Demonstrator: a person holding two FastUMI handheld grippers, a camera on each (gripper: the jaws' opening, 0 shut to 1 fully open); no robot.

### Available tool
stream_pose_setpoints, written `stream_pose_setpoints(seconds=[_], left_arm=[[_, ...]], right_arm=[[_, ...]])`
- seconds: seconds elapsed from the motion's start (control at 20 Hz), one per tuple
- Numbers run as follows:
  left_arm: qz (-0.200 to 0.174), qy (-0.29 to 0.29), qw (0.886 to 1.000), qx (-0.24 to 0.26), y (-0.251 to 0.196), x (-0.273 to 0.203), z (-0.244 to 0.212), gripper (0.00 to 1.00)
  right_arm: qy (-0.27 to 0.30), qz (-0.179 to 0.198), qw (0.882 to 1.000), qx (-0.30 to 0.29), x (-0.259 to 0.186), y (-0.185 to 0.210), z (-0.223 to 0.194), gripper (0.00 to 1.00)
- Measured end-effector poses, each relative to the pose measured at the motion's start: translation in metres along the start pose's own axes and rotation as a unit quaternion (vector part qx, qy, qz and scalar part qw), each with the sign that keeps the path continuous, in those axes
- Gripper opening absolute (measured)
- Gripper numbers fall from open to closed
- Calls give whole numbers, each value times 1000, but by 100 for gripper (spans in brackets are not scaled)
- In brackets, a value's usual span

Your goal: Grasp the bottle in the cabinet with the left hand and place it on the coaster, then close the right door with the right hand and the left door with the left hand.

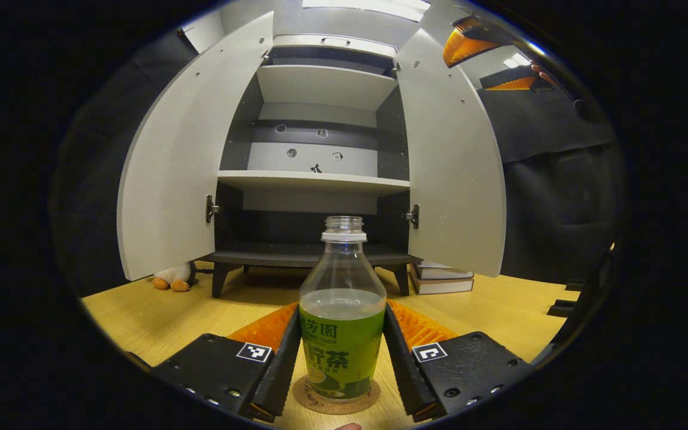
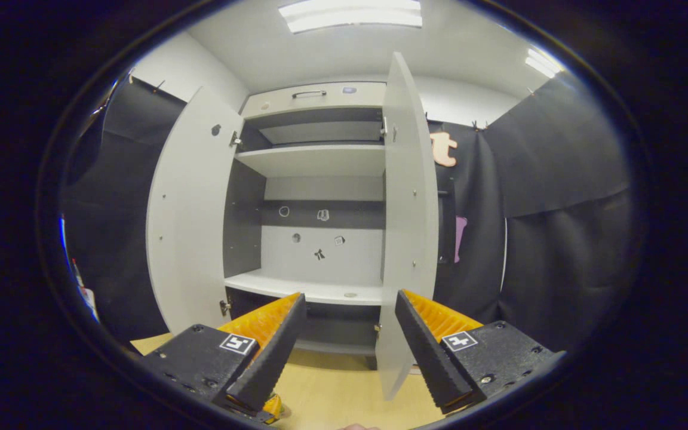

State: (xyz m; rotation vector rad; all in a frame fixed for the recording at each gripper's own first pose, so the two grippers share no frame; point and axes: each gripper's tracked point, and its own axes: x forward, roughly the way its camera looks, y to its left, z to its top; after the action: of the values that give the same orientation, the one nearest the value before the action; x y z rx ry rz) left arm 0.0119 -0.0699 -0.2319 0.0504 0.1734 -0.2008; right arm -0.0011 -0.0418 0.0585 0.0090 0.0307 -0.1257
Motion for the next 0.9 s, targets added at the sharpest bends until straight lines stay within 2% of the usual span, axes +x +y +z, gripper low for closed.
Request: stream_pose_setpoints(seconds=[0.2, 0.35, 0.4, 0.45, 0.6, 0.7, 0.75, 0.8, 0.9], left_arm=[[-8, -11, 1000, 7, -2, -6, 2, 73], [-12, -4, 1000, 7, 0, -7, 0, 75], [-12, 0, 1000, 4, 1, -8, -2, 76], [-13, 1, 1000, -1, 1, -9, -1, 77], [-20, -1, 1000, -3, -1, -13, 6, 87], [-29, -4, 1000, -2, -5, -16, 14, 88], [-33, -11, 999, -3, -7, -17, 21, 88], [-38, -19, 999, -4, -9, -19, 29, 89], [-42, -32, 999, -4, -10, -21, 45, 89]], right_arm=[[5, 7, 1000, 9, 3, 4, -3, 100], [7, 10, 1000, 11, 2, 6, -5, 98], [8, 11, 1000, 13, 2, 7, -6, 94], [7, 12, 1000, 13, 1, 7, -6, 98], [6, 12, 1000, 15, 0, 7, -5, 98], [5, 12, 1000, 18, -1, 6, -5, 99], [3, 12, 1000, 19, -2, 6, -4, 94], [1, 11, 1000, 21, -2, 5, -3, 98], [-2, 10, 1000, 25, -4, 4, -1, 98]])
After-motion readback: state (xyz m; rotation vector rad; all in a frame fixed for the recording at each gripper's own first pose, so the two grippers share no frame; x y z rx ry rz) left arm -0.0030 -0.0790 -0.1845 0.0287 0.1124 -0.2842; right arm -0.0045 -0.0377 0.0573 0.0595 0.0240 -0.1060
